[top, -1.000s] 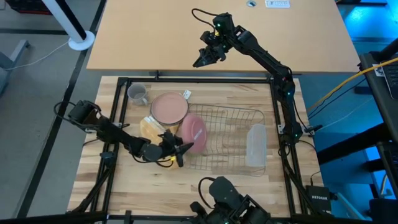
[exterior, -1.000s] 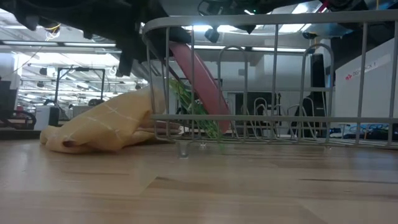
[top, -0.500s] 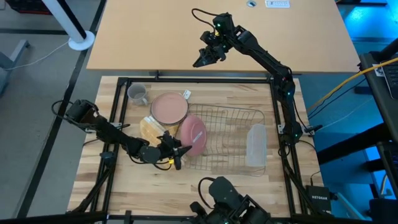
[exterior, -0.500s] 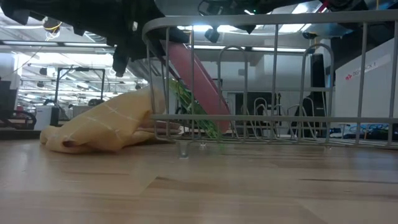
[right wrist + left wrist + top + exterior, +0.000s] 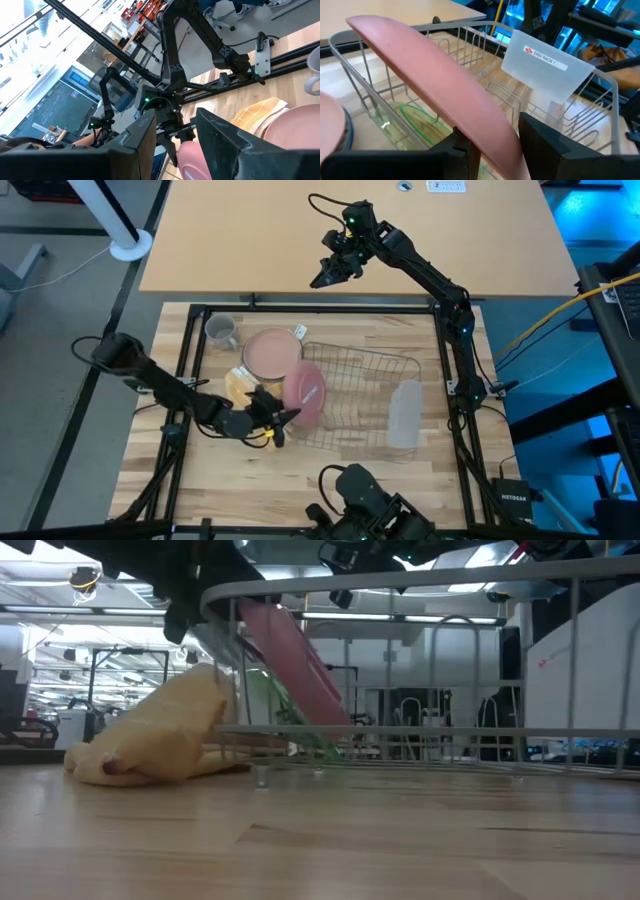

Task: Sort dishes
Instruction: Put the pink plate in the dish rack

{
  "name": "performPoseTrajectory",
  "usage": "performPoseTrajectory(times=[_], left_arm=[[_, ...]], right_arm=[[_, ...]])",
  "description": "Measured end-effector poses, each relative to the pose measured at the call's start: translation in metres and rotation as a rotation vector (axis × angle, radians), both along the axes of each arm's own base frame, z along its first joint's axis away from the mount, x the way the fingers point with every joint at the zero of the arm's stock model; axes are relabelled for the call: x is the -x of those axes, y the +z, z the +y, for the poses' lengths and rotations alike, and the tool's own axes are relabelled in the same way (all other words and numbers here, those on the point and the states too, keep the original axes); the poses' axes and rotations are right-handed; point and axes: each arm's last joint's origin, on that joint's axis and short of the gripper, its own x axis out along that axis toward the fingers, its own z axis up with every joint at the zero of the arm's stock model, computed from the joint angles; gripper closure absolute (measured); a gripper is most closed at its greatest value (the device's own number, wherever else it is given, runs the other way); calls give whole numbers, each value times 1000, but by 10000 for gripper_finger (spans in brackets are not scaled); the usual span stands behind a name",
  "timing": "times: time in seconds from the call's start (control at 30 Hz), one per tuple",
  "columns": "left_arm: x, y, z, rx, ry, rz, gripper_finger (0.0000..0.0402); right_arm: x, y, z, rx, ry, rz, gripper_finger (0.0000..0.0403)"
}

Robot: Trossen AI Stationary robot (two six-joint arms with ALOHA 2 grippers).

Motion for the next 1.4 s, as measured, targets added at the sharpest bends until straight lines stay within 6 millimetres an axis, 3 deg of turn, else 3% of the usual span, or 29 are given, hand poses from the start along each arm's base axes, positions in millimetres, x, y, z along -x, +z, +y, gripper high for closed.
performPoseTrajectory(times=[0.53, 0.77, 0.9, 1.13, 1.4], left_arm=[[-7, 0, 15, 208, -29, -30, 288], [-7, -2, 18, 169, -89, 30, 288], [-7, -2, 18, 138, -99, 46, 288], [-7, -2, 18, 62, -129, 78, 288], [-7, -3, 18, 3, -150, 101, 288]], right_arm=[[-5, -3, 5, 54, -41, 12, 260], [-11, -7, 18, 161, -17, -32, 260], [-17, -16, 31, 311, -38, -11, 260], [-37, -30, 63, 736, -127, 147, 260], [-70, -26, 110, 871, -129, 49, 260]])
